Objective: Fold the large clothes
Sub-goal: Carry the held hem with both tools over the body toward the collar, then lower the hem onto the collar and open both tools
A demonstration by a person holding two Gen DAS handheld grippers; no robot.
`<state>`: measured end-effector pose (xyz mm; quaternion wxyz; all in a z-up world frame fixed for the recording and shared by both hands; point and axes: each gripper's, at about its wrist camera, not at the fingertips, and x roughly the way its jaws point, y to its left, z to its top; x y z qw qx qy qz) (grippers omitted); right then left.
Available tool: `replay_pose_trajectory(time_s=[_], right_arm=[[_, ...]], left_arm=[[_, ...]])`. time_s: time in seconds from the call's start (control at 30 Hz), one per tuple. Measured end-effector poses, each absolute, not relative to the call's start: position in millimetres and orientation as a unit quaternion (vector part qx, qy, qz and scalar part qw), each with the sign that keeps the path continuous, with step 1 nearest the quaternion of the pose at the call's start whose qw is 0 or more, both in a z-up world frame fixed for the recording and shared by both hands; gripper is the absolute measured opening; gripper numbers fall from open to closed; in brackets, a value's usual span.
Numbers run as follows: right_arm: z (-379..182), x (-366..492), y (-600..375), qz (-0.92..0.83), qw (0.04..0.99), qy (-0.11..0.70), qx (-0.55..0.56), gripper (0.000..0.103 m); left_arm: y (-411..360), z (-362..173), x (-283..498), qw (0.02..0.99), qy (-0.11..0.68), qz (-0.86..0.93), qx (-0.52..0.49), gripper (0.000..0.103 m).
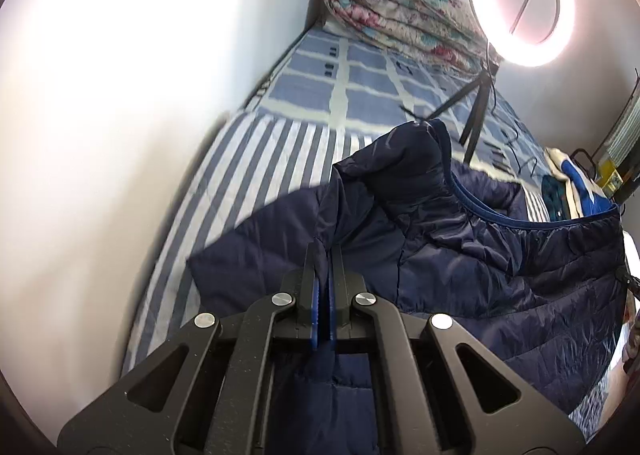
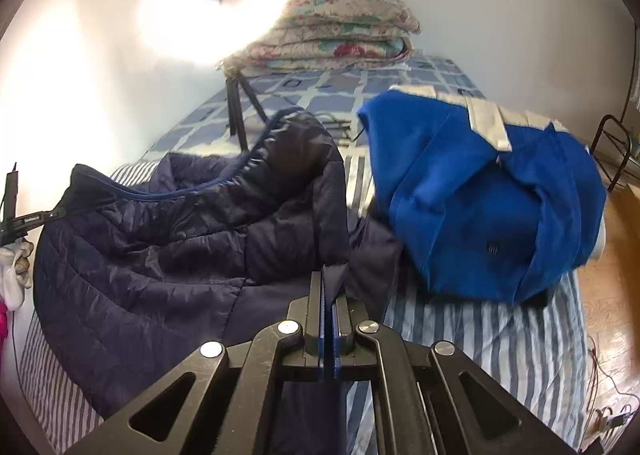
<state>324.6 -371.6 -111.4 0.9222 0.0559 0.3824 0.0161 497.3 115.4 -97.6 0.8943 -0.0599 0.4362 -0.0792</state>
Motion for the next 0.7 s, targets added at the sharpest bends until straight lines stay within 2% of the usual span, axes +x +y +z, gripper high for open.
replay_pose_trajectory(time_s=[0.2, 0.47, 0.53, 0.57, 0.6, 0.67, 0.7], right_arm=[[-128.1, 365.5, -374.2, -0.024, 0.918, 0.394, 0.034, 0.0], [-175.5, 394.4, -373.7, -0.055, 0.898, 0.437, 0.011, 0.0], [-178.1, 396.8, -373.7, -0.052, 0.894, 0.445, 0.018, 0.002], [-176.0, 396.0, -373.1, -0.045, 0.893, 0.448, 0.022, 0.002], [-173.7, 394.5, -372.8, -0.046, 0.894, 0.446, 0.021, 0.006], [-162.2, 384.5, -372.9, -0.047, 0.901, 0.431, 0.021, 0.028], [-156.0, 377.5, -372.1, -0.039, 0.904, 0.425, 0.029, 0.028]], left_arm=[[103.4, -110.3, 539.1, 0.896, 0.437, -0.058, -0.06, 0.001], [91.6, -166.7, 568.7, 0.877, 0.479, -0.011, -0.03, 0.004], [91.4, -170.1, 571.1, 0.874, 0.486, 0.001, -0.027, 0.014], [92.7, -166.2, 568.7, 0.877, 0.48, 0.01, -0.024, 0.025], [94.6, -160.8, 567.0, 0.88, 0.474, 0.019, -0.021, 0.035], [99.8, -142.1, 560.2, 0.891, 0.453, 0.033, -0.024, 0.036], [101.9, -134.5, 557.8, 0.895, 0.445, 0.032, -0.03, 0.036]])
